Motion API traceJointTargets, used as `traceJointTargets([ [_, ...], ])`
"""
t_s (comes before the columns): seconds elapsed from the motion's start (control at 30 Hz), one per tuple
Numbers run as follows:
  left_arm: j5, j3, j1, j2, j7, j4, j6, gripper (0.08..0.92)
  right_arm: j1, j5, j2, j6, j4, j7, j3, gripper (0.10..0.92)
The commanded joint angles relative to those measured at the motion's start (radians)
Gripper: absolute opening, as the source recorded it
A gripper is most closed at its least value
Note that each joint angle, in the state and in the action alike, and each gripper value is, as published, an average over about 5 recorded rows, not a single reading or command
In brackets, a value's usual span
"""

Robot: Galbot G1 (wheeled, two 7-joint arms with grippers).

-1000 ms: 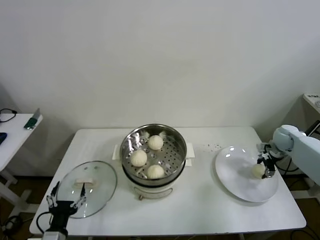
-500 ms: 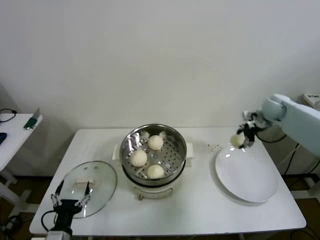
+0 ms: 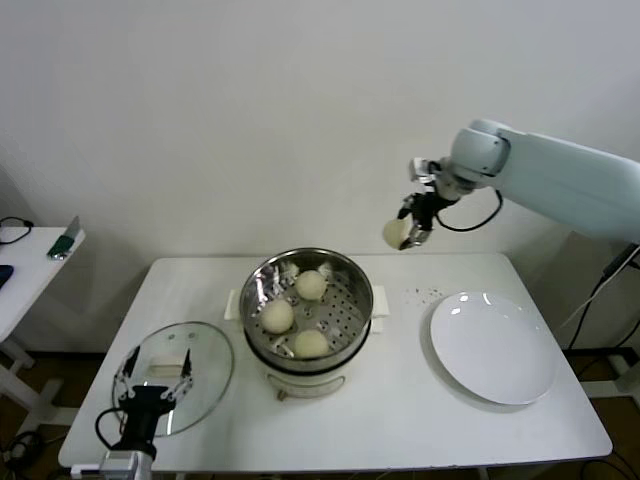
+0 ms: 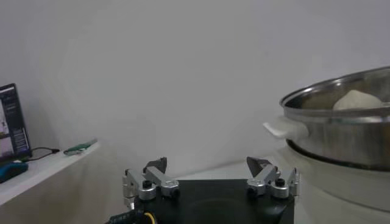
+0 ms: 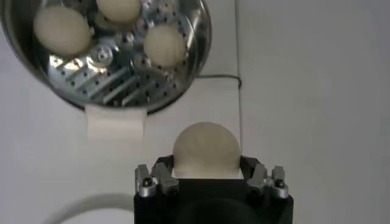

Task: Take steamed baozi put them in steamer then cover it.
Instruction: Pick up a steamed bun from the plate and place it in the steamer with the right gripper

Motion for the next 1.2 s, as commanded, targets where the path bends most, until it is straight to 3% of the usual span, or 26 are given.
traceJointTargets([
  [0.03, -0.008, 0.008, -0.013, 0.009, 0.0, -0.007, 0.005, 0.823, 0.097, 0.249, 0.208, -0.109, 0.099, 0.082, -0.149, 0.704],
  [0.4, -0.026, 0.004, -0.019, 0.032, -0.002, 0.004, 0.005, 0.823, 0.026, 0.238, 0.29, -0.119, 0.086, 0.109, -0.231, 0.712],
  [1.2, -0.038, -0.004, -0.016, 0.035, -0.001, 0.024, -0.004, 0.823, -0.081, 0.169, 0.314, -0.106, 0.033, 0.117, -0.232, 0.721],
])
